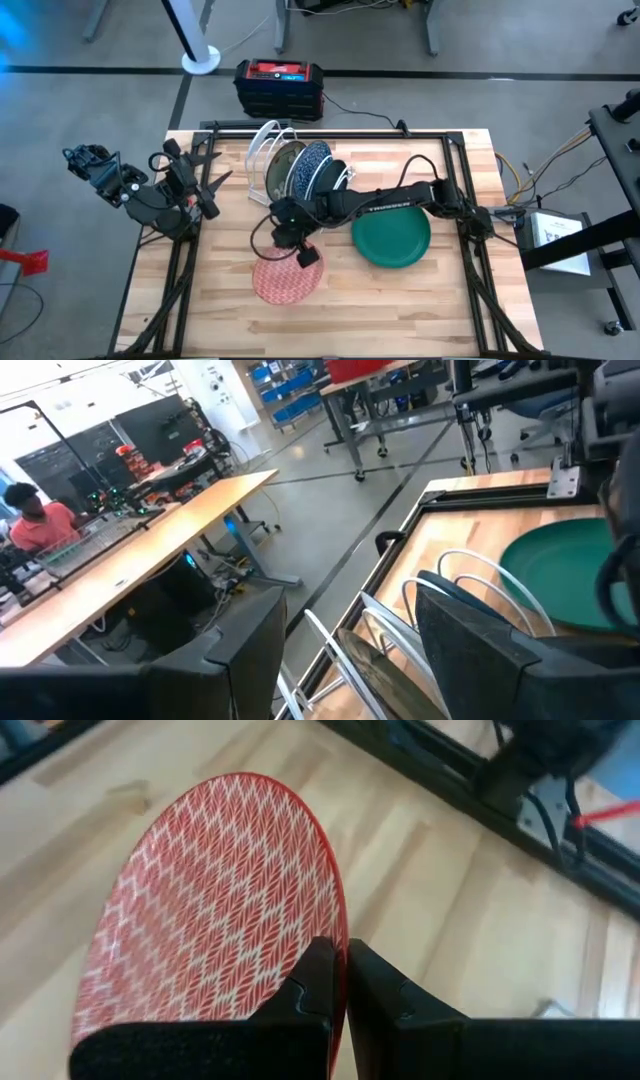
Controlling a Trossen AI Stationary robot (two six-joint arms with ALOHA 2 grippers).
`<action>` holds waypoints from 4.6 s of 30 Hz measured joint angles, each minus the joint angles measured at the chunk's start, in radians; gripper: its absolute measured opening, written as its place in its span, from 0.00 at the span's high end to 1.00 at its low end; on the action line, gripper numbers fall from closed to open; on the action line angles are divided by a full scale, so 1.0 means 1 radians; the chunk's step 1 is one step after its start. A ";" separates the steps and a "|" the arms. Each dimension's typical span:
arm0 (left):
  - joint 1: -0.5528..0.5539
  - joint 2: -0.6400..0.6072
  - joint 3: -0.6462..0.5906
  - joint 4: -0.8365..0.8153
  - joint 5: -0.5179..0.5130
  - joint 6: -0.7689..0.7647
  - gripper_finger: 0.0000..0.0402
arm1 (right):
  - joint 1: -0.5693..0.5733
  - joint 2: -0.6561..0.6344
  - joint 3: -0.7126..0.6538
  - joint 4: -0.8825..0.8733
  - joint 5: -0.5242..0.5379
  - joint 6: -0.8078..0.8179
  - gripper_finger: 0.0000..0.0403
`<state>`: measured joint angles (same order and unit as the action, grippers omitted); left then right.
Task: Sort dishes
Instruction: Remove the orange patterned plate from the dish rack, then put the dark green plate into the dish rack
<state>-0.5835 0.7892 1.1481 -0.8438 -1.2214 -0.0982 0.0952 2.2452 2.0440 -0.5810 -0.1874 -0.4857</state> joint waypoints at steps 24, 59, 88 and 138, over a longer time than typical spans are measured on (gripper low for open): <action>0.000 0.018 0.001 -0.001 0.001 -0.045 0.47 | 0.072 0.002 -0.328 0.047 0.179 0.087 1.00; -0.022 0.259 -0.079 0.038 -0.046 -0.135 0.47 | 0.272 -0.560 -0.976 -0.188 0.279 1.029 0.72; 0.583 0.160 -0.163 -0.004 0.213 -0.119 0.88 | 0.274 -0.556 -0.934 -0.376 0.366 1.063 0.42; 1.085 0.296 -0.106 0.077 0.864 0.056 0.47 | 0.346 -0.576 -0.931 -0.374 0.162 1.191 0.31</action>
<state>0.5019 1.0850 1.0417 -0.7670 -0.3573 -0.0425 0.4412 1.6695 1.1126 -0.9548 -0.0254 0.7054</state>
